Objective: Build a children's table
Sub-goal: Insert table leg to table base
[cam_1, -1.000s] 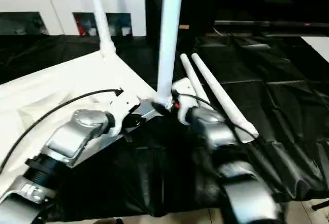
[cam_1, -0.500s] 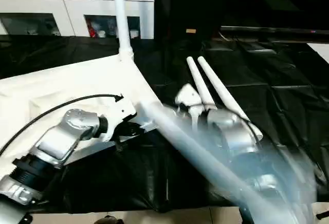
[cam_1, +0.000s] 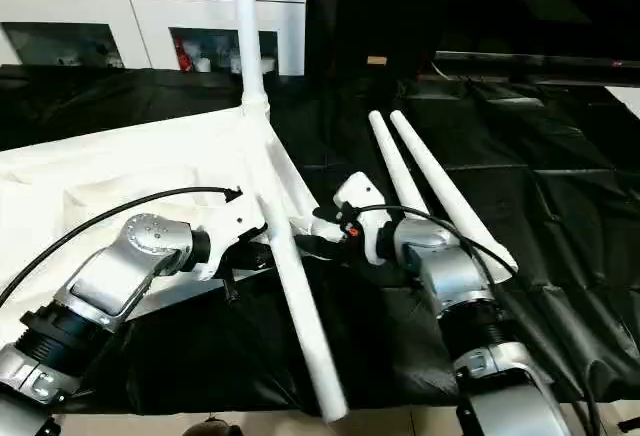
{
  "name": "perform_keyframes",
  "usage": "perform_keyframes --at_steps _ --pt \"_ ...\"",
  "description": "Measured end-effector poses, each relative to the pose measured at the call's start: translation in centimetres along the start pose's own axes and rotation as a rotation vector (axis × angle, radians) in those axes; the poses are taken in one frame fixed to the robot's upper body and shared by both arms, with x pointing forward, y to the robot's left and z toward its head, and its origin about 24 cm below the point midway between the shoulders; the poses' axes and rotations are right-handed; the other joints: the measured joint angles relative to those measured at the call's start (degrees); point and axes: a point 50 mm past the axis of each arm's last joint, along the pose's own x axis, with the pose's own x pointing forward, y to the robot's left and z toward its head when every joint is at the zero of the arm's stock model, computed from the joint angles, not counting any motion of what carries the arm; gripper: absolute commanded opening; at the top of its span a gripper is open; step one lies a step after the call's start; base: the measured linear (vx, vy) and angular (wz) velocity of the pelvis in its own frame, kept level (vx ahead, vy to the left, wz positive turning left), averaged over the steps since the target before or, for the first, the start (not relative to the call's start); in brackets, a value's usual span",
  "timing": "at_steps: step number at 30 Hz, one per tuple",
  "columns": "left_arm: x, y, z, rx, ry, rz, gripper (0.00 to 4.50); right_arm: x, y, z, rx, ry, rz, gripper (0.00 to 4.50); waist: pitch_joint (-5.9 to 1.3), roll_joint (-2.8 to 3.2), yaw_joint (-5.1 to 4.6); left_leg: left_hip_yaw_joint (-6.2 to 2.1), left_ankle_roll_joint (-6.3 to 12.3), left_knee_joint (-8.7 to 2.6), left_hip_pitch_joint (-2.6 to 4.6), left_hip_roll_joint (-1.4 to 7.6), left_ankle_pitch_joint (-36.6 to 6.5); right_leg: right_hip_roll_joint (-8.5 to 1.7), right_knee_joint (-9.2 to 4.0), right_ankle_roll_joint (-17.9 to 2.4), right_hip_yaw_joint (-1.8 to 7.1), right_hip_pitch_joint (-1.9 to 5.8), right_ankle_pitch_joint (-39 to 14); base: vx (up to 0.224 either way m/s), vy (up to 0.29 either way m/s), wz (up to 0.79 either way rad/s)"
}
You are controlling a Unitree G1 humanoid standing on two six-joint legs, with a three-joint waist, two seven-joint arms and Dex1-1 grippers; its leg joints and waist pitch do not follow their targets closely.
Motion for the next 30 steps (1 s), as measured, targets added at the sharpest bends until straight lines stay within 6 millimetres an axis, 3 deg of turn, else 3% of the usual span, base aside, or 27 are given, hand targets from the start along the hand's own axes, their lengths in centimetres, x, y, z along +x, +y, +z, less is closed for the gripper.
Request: perform_keyframes --at_steps 3,4,13,14,20,24,30 --pt "0.1 -0.1 0.0 -0.012 0.003 0.0 0.0 0.1 -0.5 -0.1 0.053 -0.012 -0.073 3.25 0.01 0.05 0.05 0.0 -0.02 0.02 -0.01 0.0 0.0 0.0 0.02 0.0 0.0 0.0 0.0 0.0 0.0 0.0" --pt "0.1 -0.2 0.0 -0.011 0.002 0.0 0.0 0.1 -0.6 -0.2 0.063 -0.011 -0.085 3.5 0.01 0.05 0.07 0.0 -0.02 0.02 -0.01 0.0 0.0 0.0 0.02 0.0 0.0 0.0 0.0 0.0 0.0 0.0" --pt "0.2 -0.2 0.0 -0.018 0.004 0.011 0.0 -1.4 -1.7 1.3 0.3 -0.137 -0.164 4.09 0.09 0.2 0.02 0.0 -0.04 0.07 0.02 0.01 0.0 0.0 0.14 0.0 0.01 -0.02 0.0 0.0 0.0 0.0" --pt "0.2 -0.1 0.0 -0.019 0.005 0.012 0.0 -1.6 -1.6 2.1 0.294 -0.162 -0.144 4.31 0.1 0.23 0.0 0.0 -0.04 0.07 0.03 0.01 0.0 0.0 0.15 0.0 0.01 -0.02 0.0 0.0 0.0 0.0" --pt "0.2 -0.2 -0.1 -0.016 0.011 0.008 0.0 -2.5 -0.1 4.4 0.168 -0.194 0.02 4.47 0.1 0.24 0.11 0.0 -0.07 0.07 0.07 0.02 0.0 0.0 0.19 0.0 0.0 0.0 0.0 0.0 0.0 0.0" --pt "0.2 -0.2 -0.1 -0.014 0.013 0.01 0.0 -2.0 0.8 4.0 0.083 -0.117 0.073 4.47 0.1 0.24 0.05 0.0 -0.07 0.1 0.08 0.03 0.0 0.0 0.22 0.0 0.01 0.0 0.0 0.0 0.0 0.0" --pt "0.2 -0.3 -0.2 0.02 0.028 0.005 0.0 -1.1 0.3 2.0 -0.016 0.061 -0.042 4.47 0.1 0.24 0.09 -0.02 -0.18 0.1 0.1 0.04 0.1 0.0 0.27 0.0 0.0 0.0 0.0 0.0 0.0 0.0"
